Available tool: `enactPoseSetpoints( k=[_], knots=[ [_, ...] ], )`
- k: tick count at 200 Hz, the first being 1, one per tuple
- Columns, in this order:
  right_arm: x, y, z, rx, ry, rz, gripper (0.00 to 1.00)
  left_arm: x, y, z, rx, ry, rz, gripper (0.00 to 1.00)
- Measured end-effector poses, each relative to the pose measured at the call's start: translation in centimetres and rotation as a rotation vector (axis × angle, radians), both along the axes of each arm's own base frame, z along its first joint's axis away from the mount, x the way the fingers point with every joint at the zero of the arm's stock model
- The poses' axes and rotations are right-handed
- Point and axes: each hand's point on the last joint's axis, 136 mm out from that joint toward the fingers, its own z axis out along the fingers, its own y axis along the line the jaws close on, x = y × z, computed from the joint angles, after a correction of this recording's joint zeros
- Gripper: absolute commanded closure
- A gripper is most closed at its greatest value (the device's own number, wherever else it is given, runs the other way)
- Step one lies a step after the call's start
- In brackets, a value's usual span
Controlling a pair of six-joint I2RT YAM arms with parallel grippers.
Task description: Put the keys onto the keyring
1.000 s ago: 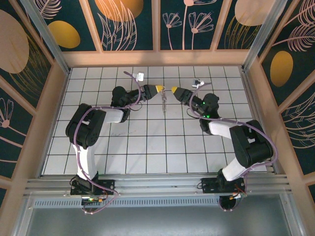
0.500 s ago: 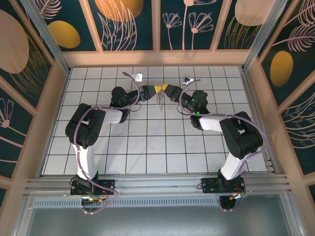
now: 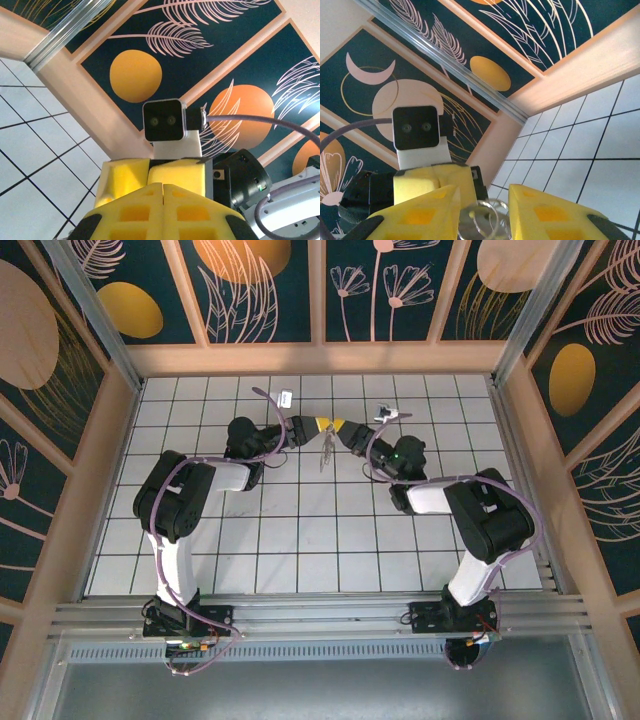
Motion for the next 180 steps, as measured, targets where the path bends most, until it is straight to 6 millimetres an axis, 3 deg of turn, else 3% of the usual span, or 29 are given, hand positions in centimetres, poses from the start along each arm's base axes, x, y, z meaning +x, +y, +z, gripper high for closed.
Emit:
enactPoseSetpoints(
  k=[18, 67, 180],
  knots=[
    [-0.9, 0.3, -1.2, -0.015, 0.026, 0.028, 0.66, 0.1, 0.1, 0.3, -0.009, -0.009, 0.010, 1.00],
    [-2.3, 0.5, -2.1, -0.031, 0.041, 0.074, 0.62, 0.1, 0.1, 0.5, -0.018, -0.017, 0.018, 1.00],
    [-3.1, -0.6, -0.5, -0.001, -0.079, 0.121, 0.59, 0.0, -0.1, 0.6, -0.019, -0.018, 0.014, 1.00]
  ],
)
